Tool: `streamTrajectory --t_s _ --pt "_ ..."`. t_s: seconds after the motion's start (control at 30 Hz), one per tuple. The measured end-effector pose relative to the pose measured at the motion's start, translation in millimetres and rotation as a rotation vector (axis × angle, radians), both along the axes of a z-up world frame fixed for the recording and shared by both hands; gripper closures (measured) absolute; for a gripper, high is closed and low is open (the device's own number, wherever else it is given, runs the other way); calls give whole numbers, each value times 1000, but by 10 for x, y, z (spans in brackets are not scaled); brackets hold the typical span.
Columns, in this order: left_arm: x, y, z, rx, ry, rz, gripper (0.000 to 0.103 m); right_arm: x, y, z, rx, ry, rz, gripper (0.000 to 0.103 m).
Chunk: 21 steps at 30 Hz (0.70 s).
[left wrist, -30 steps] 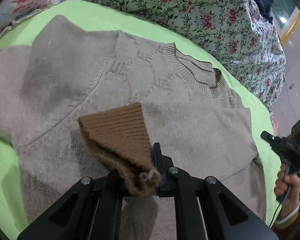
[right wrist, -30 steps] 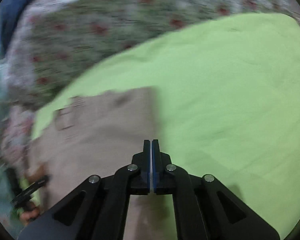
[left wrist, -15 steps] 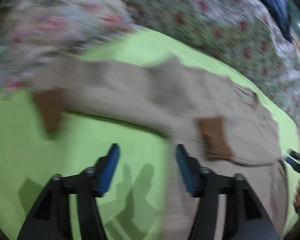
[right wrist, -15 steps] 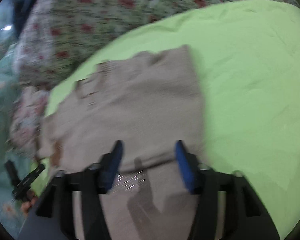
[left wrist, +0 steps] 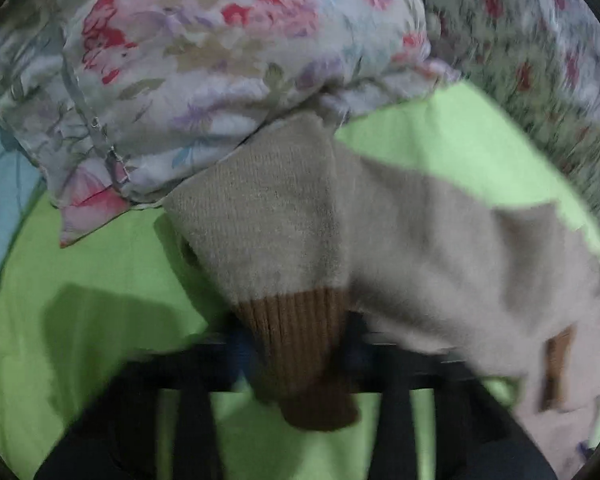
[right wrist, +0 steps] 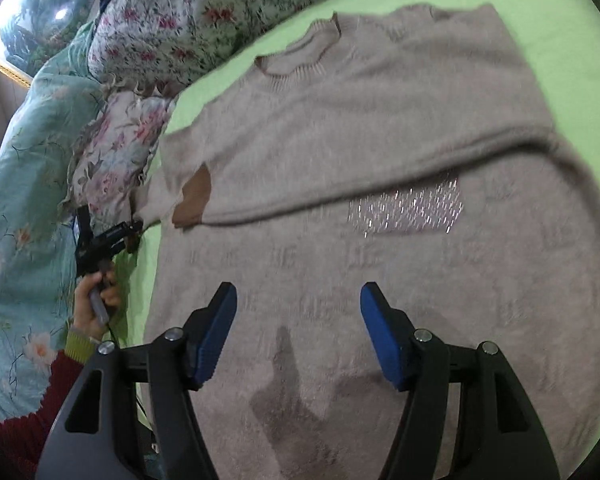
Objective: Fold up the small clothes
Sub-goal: 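Fold the sleeve held by the left gripper across the sweater body and release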
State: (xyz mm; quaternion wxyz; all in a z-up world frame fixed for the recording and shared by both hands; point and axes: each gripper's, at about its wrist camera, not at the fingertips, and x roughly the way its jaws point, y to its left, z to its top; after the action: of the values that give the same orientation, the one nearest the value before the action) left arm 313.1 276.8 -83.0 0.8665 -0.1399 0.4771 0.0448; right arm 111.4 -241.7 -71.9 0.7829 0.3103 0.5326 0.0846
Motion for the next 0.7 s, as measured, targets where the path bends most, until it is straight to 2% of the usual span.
streamTrajectory --t_s 0.13,0.23,0.33,0.47,0.57,0.7 --pt "-199 -17 201 -46 -67 -30 92 -59 -20 -26 0 8 -13 38" --pt "-420 -248 416 -140 -112 -103 93 -81 -48 29 -1 -11 -21 38" --pt "-607 -759 661 -207 -162 -218 93 -117 -110 142 10 -48 -40 38" --pt "-700 -1728 856 -295 -200 -401 93 -171 -226 315 -9 -92 -62 38" --pt "-670 -2475 862 -342 -183 -540 93 -244 -360 405 -23 -111 -93 38" --pt "-551 -3351 629 -350 -129 -648 93 -385 -584 466 -32 -131 -157 38"
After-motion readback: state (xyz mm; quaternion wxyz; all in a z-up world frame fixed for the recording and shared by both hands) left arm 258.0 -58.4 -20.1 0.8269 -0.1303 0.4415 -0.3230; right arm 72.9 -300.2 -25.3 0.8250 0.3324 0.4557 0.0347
